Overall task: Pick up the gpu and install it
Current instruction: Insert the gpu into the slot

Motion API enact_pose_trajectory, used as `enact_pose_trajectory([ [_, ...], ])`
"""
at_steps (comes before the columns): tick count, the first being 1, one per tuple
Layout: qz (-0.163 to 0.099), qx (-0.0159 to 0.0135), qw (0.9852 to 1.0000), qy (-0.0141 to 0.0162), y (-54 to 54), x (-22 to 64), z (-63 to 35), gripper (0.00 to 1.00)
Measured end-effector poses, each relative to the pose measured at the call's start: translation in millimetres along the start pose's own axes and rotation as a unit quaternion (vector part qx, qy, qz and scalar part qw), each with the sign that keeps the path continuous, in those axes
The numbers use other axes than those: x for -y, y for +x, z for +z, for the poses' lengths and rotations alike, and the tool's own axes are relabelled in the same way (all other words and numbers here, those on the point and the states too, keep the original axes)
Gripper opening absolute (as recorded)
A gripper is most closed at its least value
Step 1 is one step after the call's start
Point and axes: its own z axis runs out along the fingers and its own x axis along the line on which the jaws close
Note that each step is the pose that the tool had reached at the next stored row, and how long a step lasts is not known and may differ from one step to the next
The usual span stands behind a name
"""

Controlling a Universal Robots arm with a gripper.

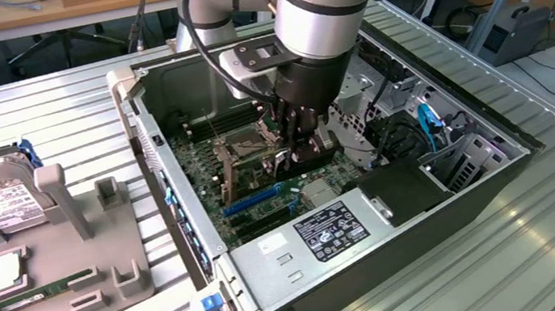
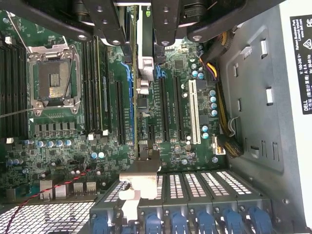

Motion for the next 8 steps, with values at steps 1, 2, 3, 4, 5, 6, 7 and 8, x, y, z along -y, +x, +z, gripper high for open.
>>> enact_pose_trajectory([
  [1, 0.000, 0.0000, 1.0000, 0.0000, 0.0, 0.0, 0.1, 0.27],
  [2, 0.000, 0.0000, 1.0000, 0.0000, 0.0, -0.1, 0.2, 0.27],
  [3, 0.000, 0.0000, 1.0000, 0.0000, 0.0, -0.1, 0.3, 0.27],
  [4, 0.000, 0.0000, 1.0000, 0.0000, 0.0, -0.1, 0.5, 0.27],
  [5, 0.000, 0.0000, 1.0000, 0.0000, 0.1, -0.3, 0.7, 0.27],
  [6, 0.000, 0.0000, 1.0000, 0.0000, 0.1, -0.5, 0.8, 0.27],
  [7, 0.000, 0.0000, 1.0000, 0.0000, 0.1, -0.5, 0.8, 0.27],
  [8, 0.000, 0.0000, 1.0000, 0.0000, 0.1, -0.5, 0.8, 0.27],
])
